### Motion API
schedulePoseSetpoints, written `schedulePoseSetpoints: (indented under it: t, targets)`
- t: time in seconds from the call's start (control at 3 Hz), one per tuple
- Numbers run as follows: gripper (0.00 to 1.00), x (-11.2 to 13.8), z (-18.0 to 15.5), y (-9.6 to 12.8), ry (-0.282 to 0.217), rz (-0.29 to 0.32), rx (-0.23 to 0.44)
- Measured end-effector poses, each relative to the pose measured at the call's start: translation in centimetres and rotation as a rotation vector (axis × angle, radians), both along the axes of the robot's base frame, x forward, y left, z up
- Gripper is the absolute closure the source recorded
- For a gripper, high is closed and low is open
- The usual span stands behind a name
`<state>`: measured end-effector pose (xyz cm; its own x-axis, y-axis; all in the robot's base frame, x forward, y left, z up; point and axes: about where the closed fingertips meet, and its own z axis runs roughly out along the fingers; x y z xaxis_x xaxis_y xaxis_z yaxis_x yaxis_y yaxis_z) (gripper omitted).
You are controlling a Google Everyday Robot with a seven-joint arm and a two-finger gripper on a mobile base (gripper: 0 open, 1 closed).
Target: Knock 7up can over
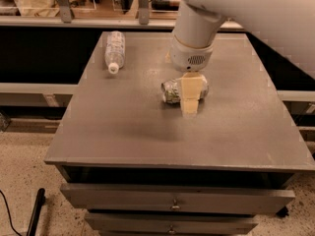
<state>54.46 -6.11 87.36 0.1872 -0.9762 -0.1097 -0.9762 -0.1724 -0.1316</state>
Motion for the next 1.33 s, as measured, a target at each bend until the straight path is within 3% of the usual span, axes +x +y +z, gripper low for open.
schedulePoseSetpoints:
  t: [0.33, 1.0, 1.33]
  targets:
    - [0.0, 0.0, 1.5, -0.5, 0.005, -0.024, 0.167]
    - [0.0, 1.1, 3.0, -3.6, 0.03, -0.109, 0.485]
    - [0.0, 1.4, 2.8, -4.8, 0.053, -0.154, 0.555]
